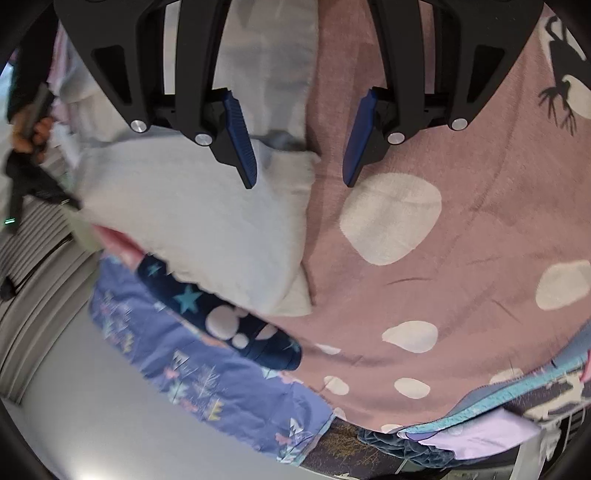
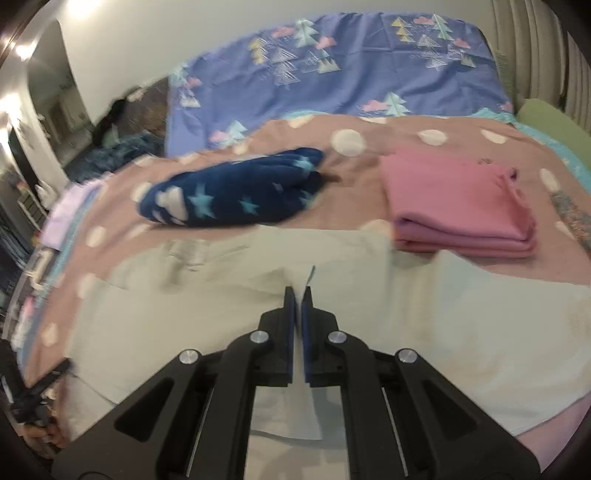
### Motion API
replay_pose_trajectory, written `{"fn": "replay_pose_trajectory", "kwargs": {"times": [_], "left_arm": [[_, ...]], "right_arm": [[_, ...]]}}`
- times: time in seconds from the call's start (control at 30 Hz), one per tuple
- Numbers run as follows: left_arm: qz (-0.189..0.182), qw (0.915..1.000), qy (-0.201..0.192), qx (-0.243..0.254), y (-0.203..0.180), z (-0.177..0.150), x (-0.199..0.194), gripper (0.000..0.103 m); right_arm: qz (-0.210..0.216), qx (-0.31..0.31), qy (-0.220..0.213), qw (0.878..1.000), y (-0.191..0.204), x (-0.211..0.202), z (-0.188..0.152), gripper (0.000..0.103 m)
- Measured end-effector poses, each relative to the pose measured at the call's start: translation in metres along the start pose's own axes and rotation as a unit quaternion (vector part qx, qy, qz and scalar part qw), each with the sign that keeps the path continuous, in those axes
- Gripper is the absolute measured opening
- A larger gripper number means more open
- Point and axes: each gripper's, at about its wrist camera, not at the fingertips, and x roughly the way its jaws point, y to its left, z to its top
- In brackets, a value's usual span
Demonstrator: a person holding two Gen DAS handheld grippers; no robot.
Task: Fold small clothes
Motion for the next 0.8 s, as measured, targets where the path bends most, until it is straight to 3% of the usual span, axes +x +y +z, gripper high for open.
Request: {"fn": "replay_pose_trajectory", "kwargs": {"times": [0.07,0.13,0.2,0.23,0.27,0.37,0.4,0.43,0.5,0.53,0.57,0.6,0.63,0.73,0.8], "left_arm": [[-0.015,0.9999,-0.003,-0.005,0.003,-0.002,-0.002,0.049],[-0.019,0.9998,0.000,-0.007,0.004,-0.005,-0.002,0.049],[-0.023,0.9996,0.006,-0.012,0.007,-0.008,0.000,0.049],[-0.027,0.9995,0.006,-0.014,0.008,-0.008,0.000,0.049],[-0.030,0.9994,0.005,-0.015,0.008,-0.009,-0.001,0.049],[-0.035,0.9994,0.006,-0.002,0.005,-0.010,-0.003,0.046],[-0.035,0.9993,0.008,0.003,0.003,-0.010,-0.002,0.045],[-0.037,0.9992,0.012,0.012,0.000,-0.011,0.000,0.043],[-0.038,0.9989,0.015,0.025,-0.004,-0.013,0.001,0.041],[-0.036,0.9988,0.017,0.030,-0.006,-0.013,0.002,0.035],[-0.032,0.9988,0.019,0.034,-0.007,-0.013,0.003,0.024],[-0.019,0.9991,0.019,0.032,-0.007,-0.013,0.004,0.014],[-0.010,0.9994,0.020,0.028,-0.005,-0.013,0.004,0.007],[0.019,0.9993,0.016,0.029,-0.006,-0.013,0.002,0.004],[0.037,0.9983,0.021,0.039,-0.010,-0.015,0.005,0.004]], "right_arm": [[-0.032,0.019,0.030,0.999,-0.016,0.020,0.001,0.004],[-0.009,0.050,0.058,0.997,-0.031,0.036,-0.004,0.005],[-0.002,0.073,0.078,0.994,-0.038,0.044,-0.010,0.015],[0.001,0.083,0.080,0.993,-0.045,0.042,-0.014,0.027],[0.010,0.088,0.078,0.993,-0.046,0.039,-0.017,0.033],[0.017,0.060,0.072,0.995,-0.040,0.023,-0.026,0.035],[0.024,0.053,0.074,0.996,-0.038,0.020,-0.030,0.039],[0.031,0.040,0.080,0.995,-0.036,0.016,-0.034,0.049],[0.036,0.004,0.102,0.994,-0.029,0.017,-0.047,0.051],[0.029,-0.008,0.103,0.994,-0.027,0.018,-0.052,0.042],[0.012,-0.027,0.099,0.995,-0.024,0.019,-0.055,0.013],[0.001,-0.035,0.101,0.994,-0.022,0.020,-0.055,0.006],[0.005,-0.027,0.099,0.995,-0.024,0.016,-0.054,0.005],[-0.007,0.010,0.070,0.997,-0.034,-0.001,-0.043,0.004],[-0.055,0.015,0.079,0.995,-0.045,0.005,-0.043,0.000]]}}
